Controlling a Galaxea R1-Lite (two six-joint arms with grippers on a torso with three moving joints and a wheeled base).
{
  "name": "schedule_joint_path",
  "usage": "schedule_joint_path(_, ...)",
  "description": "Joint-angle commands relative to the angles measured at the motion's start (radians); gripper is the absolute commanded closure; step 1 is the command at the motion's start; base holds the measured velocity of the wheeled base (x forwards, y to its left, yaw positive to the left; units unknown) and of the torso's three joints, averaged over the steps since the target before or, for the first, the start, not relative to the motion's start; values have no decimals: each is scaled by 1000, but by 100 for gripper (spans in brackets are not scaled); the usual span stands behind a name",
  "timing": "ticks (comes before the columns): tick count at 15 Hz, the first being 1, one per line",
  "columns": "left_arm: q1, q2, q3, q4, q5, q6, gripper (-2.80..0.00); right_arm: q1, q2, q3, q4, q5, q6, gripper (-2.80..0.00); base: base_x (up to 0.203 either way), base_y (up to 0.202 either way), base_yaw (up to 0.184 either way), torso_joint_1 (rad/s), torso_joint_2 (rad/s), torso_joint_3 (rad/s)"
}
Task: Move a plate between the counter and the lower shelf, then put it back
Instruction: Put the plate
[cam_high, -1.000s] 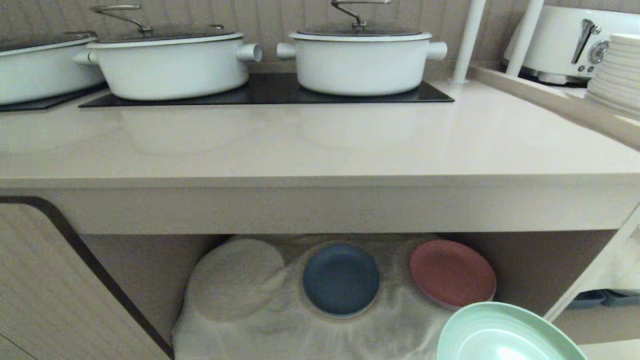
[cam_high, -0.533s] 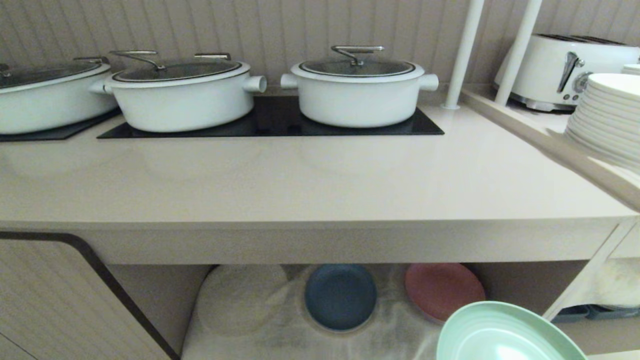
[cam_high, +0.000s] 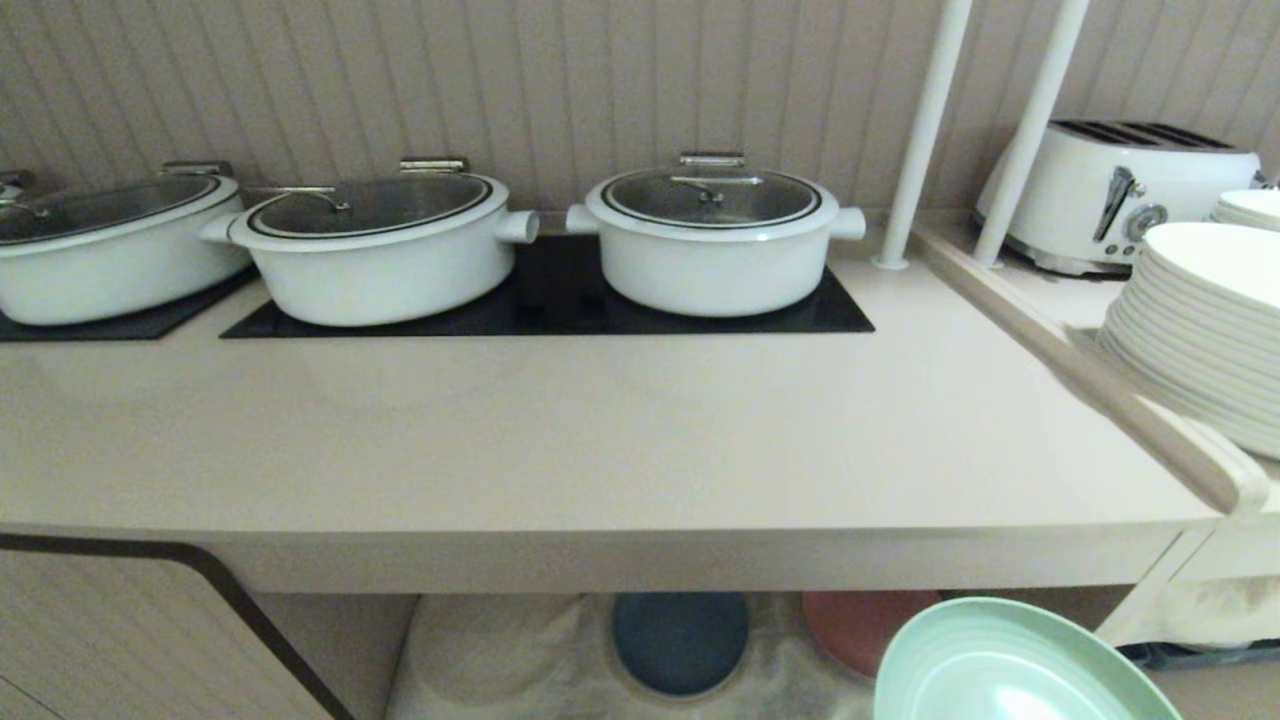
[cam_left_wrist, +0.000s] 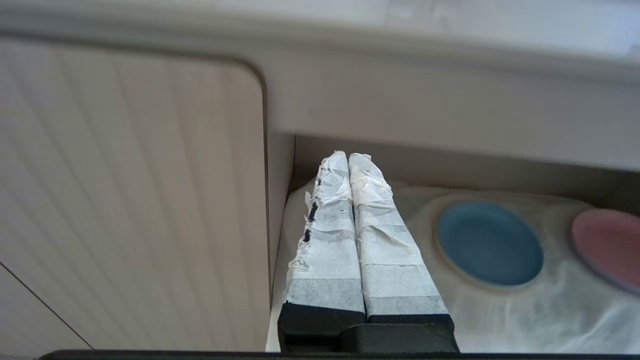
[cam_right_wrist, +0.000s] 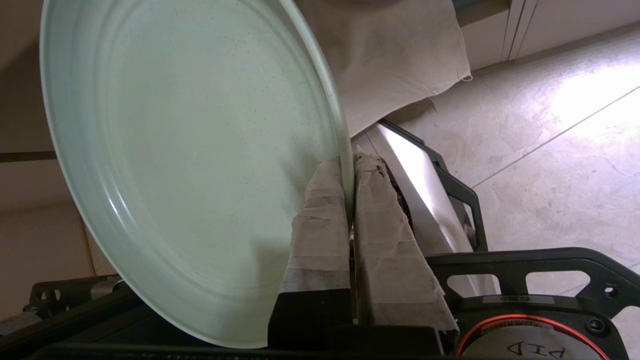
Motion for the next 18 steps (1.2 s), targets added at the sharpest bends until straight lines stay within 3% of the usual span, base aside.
schedule_joint_path(1, 0, 0, -1, 0, 1, -1, 0, 0, 2, 0, 1, 2, 3, 0, 0, 0, 0, 278, -540, -273)
schedule_joint_path(9, 0, 0, -1, 0, 1, -1, 0, -1, 2, 0, 1, 3, 3, 0, 0, 0, 0, 286, -567, -277)
schedule_joint_path(18, 0, 0, 0, 0, 1, -1, 0, -1, 2, 0, 1, 3, 3, 0, 0, 0, 0, 187, -363, -174)
